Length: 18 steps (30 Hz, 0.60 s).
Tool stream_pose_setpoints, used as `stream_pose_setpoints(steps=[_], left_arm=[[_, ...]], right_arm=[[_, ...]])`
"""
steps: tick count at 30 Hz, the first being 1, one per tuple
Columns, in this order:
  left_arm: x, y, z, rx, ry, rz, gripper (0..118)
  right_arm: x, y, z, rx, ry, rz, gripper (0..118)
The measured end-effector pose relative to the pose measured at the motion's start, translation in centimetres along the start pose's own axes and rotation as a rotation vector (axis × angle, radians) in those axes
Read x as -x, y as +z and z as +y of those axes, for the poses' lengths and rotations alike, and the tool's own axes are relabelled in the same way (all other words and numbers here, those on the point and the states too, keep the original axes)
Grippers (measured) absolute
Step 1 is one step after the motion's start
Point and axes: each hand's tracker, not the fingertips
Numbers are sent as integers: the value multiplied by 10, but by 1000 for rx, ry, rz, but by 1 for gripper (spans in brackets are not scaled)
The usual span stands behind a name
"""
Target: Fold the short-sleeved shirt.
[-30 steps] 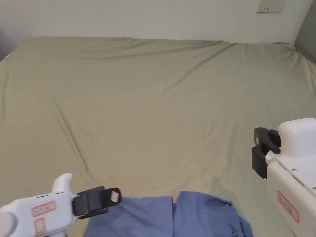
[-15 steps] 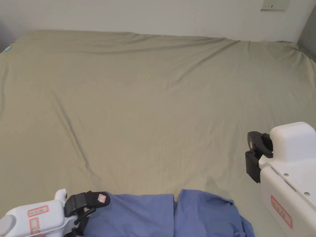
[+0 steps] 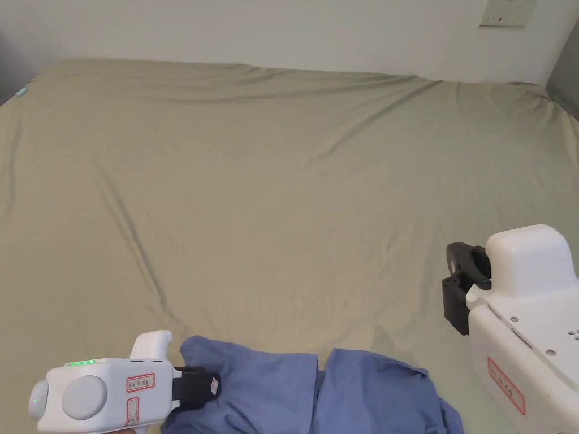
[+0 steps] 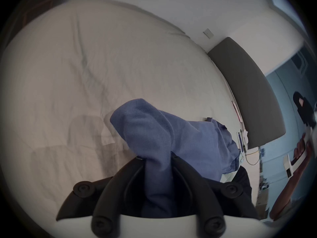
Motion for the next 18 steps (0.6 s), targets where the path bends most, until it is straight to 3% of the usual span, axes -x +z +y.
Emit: stream_pose_setpoints(steps=[6, 13, 18], left_arm=[[20, 47, 12, -60, -42, 189, 16], [45, 115, 20, -85, -116, 519, 16], [10, 141, 29, -90, -96, 512, 16]], right_arm=[[-2, 7, 3, -15, -1, -4, 1], [-2, 11, 5, -25, -5, 2, 1], [-1, 15, 7, -39, -5, 9, 1]])
